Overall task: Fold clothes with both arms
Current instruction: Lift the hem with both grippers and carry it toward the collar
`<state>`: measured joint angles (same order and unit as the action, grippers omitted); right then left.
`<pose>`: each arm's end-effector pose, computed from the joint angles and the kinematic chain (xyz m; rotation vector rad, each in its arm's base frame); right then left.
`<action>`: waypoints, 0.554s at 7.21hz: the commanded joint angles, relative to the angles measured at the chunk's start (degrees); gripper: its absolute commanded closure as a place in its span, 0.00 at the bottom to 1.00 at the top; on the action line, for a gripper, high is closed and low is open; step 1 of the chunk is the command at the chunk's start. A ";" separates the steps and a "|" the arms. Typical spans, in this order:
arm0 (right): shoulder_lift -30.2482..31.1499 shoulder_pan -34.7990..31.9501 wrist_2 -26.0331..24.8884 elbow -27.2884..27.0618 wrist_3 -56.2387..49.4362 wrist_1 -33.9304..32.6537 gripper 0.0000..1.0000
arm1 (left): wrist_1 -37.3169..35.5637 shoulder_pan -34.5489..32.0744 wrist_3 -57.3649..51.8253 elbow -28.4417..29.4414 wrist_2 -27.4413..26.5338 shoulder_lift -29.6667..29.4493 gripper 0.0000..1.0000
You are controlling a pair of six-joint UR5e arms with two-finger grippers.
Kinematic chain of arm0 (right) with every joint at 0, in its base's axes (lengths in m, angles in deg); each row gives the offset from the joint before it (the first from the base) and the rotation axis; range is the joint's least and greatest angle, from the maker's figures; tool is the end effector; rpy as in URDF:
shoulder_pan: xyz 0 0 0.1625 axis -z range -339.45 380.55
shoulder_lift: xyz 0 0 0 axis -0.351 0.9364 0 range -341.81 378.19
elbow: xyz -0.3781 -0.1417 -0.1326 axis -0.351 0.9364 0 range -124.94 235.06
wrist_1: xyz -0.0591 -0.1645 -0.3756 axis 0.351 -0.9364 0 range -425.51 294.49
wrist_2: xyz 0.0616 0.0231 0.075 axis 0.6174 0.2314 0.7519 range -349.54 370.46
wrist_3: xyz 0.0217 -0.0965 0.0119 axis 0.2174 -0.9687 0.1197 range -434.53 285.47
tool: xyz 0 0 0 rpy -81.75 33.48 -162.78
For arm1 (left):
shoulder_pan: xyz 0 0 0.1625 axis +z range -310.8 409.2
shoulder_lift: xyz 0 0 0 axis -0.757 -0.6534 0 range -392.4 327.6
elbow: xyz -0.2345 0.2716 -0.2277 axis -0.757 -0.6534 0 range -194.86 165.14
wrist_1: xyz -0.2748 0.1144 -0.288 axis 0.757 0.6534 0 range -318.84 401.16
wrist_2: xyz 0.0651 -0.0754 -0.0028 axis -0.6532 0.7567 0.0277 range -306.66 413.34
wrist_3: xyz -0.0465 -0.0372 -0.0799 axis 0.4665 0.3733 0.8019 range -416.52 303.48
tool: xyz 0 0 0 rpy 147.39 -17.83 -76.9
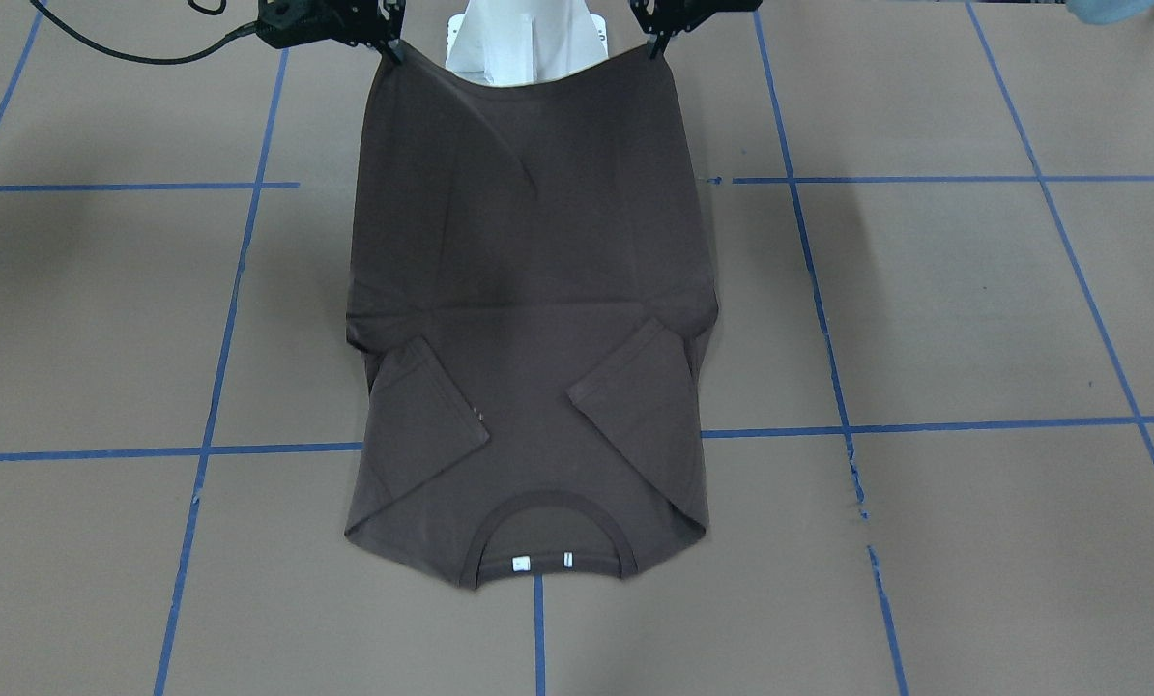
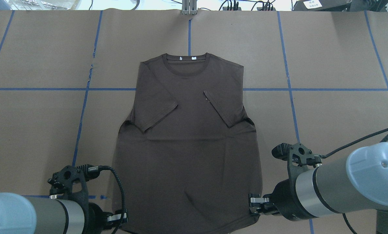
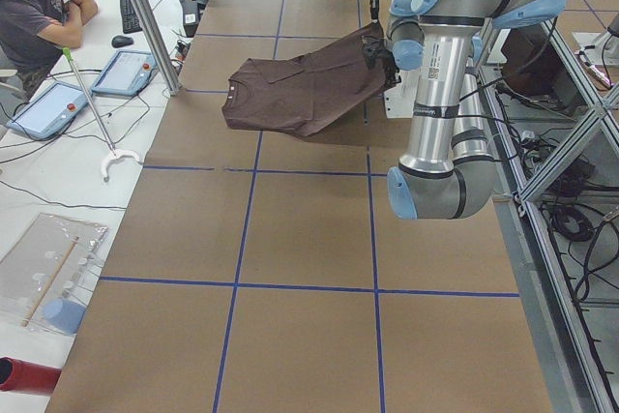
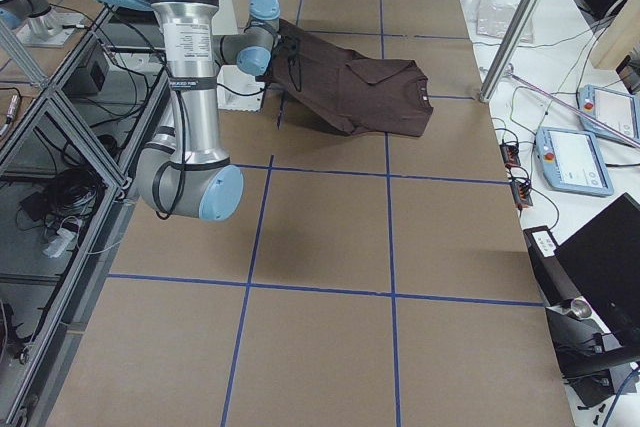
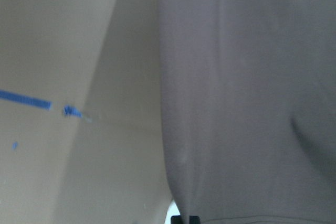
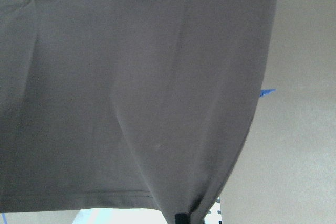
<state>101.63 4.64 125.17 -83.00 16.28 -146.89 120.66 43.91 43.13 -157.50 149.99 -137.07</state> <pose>-0.3609 -0.1981 0.2166 -0.2397 -1.1241 0.0210 0.3833 -0.1578 0.1826 -0.1441 0.9871 -0.1812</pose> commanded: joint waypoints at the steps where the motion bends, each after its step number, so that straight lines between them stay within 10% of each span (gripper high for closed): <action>1: 0.49 -0.34 1.57 -0.29 -0.11 0.00 1.00 | -2.24 2.56 -0.07 -1.94 0.03 -0.79 1.00; 4: -2.30 -11.20 0.69 6.38 -7.38 0.70 1.00 | -2.24 -8.03 -8.04 0.16 0.12 -1.67 1.00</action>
<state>101.08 -1.79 126.46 -79.29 12.53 -146.50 118.45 40.84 38.51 -158.74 150.06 -138.40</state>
